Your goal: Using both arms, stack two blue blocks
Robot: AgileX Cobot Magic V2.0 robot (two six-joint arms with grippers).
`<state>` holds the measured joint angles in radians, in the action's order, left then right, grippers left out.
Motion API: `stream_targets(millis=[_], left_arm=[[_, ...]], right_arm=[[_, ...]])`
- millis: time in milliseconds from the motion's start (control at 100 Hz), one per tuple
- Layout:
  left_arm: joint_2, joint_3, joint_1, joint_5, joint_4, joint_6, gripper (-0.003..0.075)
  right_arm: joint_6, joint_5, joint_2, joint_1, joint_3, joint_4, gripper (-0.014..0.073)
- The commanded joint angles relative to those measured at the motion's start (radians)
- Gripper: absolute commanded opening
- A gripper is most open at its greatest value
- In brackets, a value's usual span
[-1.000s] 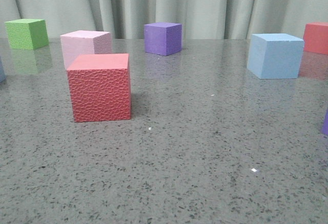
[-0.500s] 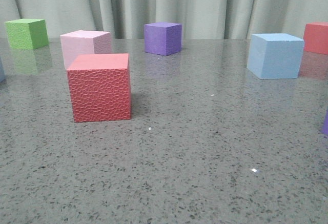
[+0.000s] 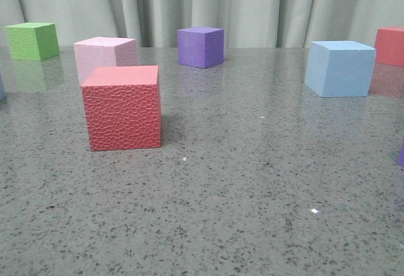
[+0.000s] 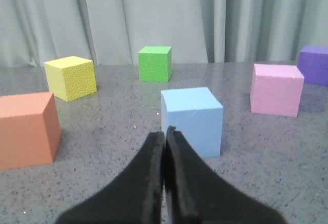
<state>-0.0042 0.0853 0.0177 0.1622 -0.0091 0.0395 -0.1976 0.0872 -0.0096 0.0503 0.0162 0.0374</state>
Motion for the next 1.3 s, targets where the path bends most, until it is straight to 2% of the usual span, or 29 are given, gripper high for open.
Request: stream_targets(millis=[0,180,340,540,740,790,850,930,980,1080,1120,1180,1290], left_arm=[[0.039,0.113,-0.003,0.005,-0.011,0.002,-0.0020],[0.184,0.287,-0.003,0.098,-0.012,0.002,-0.0020],[0.339,0.425,-0.003,0.163,-0.078,0.002,-0.0019],[0.513,0.551,-0.003,0.182,-0.101,0.002,-0.0019],[0.619,0.616,-0.003,0.190,-0.101,0.002,-0.0003],[0.629,0.616,-0.003,0.184,-0.101,0.002,0.0034],[0.634,0.616,-0.003,0.184,-0.101,0.002,0.0122],[0.635,0.616,-0.003,0.184,-0.101,0.001,0.0280],[0.635,0.616,-0.003,0.182,-0.101,0.001,0.0406],[0.636,0.616,-0.003,0.182,-0.101,0.001,0.0576],[0.636,0.616,-0.003,0.182,-0.103,0.001,0.0615],[0.636,0.616,-0.003,0.182,-0.105,0.001,0.0632],[0.636,0.616,-0.003,0.182,-0.105,0.001,0.0630]], right_arm=[[0.006,-0.013,0.031,-0.003,0.105,0.002,-0.0060],[0.006,0.206,0.158,-0.003,0.300,0.002,-0.0060],[0.006,0.360,0.301,-0.003,0.486,0.002,-0.0060],[0.006,0.439,0.457,-0.003,0.652,0.002,-0.0060],[0.006,0.497,0.560,-0.003,0.726,0.002,-0.0048],[0.006,0.499,0.571,-0.003,0.731,0.002,-0.0012],[0.006,0.497,0.576,-0.003,0.732,0.002,0.0045],[0.006,0.497,0.576,-0.003,0.732,0.002,0.0189],[0.006,0.497,0.576,-0.003,0.732,0.002,0.0288],[0.006,0.497,0.576,-0.003,0.732,0.002,0.0479],[0.006,0.497,0.576,-0.003,0.732,0.002,0.0546],[0.006,0.497,0.576,-0.003,0.732,0.002,0.0619],[0.006,0.475,0.576,-0.003,0.732,0.002,0.0645]])
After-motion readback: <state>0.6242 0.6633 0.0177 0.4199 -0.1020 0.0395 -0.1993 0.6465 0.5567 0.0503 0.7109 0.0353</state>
